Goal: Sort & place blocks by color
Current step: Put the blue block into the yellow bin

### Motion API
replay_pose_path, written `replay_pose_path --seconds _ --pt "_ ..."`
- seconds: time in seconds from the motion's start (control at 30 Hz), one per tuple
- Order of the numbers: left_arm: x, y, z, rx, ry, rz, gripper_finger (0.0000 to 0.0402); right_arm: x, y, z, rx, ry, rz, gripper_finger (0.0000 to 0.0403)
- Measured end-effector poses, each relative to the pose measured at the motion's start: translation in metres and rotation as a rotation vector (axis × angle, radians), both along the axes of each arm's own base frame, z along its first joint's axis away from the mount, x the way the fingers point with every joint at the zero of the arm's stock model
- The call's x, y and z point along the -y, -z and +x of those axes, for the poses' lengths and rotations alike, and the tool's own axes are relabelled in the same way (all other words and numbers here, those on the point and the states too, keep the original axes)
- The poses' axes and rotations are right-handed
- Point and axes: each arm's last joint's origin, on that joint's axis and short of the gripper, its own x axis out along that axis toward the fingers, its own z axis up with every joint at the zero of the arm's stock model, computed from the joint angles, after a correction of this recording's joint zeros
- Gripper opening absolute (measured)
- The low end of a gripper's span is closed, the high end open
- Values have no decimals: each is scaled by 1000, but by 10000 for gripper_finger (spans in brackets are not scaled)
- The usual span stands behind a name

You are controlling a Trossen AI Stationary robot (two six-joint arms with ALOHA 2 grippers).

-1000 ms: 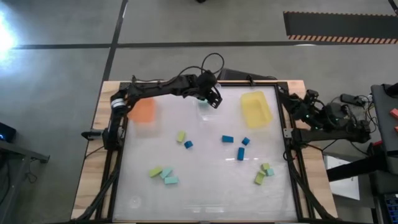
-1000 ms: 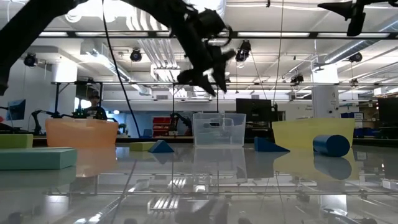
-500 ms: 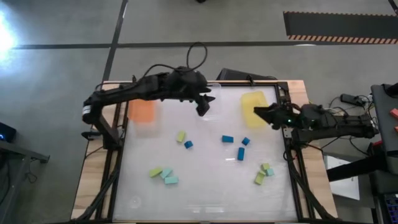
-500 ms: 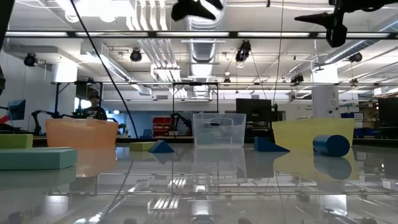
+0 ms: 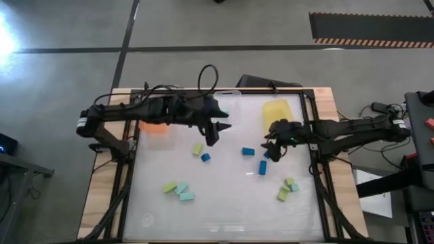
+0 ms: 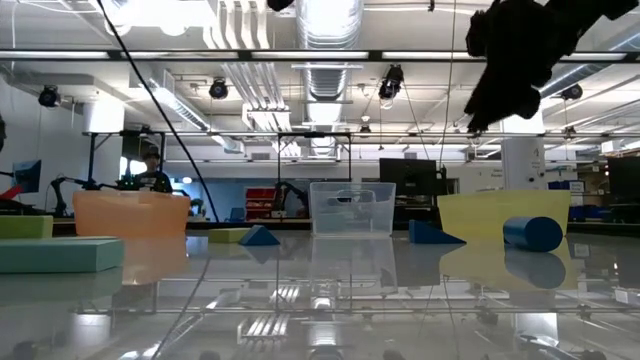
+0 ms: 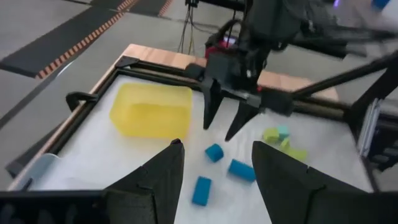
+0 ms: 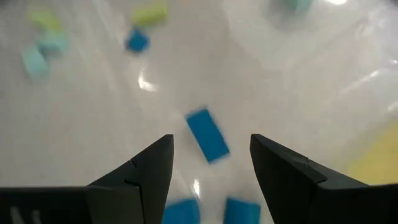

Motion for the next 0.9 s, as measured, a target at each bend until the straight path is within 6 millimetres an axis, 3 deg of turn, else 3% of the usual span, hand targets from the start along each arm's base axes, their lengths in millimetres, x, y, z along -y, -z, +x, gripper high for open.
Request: replay_pose_path --seconds 0.33,0.67,0.9 --pt "3 31 -32 145 -73 -178 173 -3 35 39 -123 -176 -57 203" --pt "3 25 -60 240 -75 -188 173 0 66 63 -183 -216 -69 203" --pt "3 19 -67 268 -105 -175 173 4 80 68 -232 -223 -69 203"
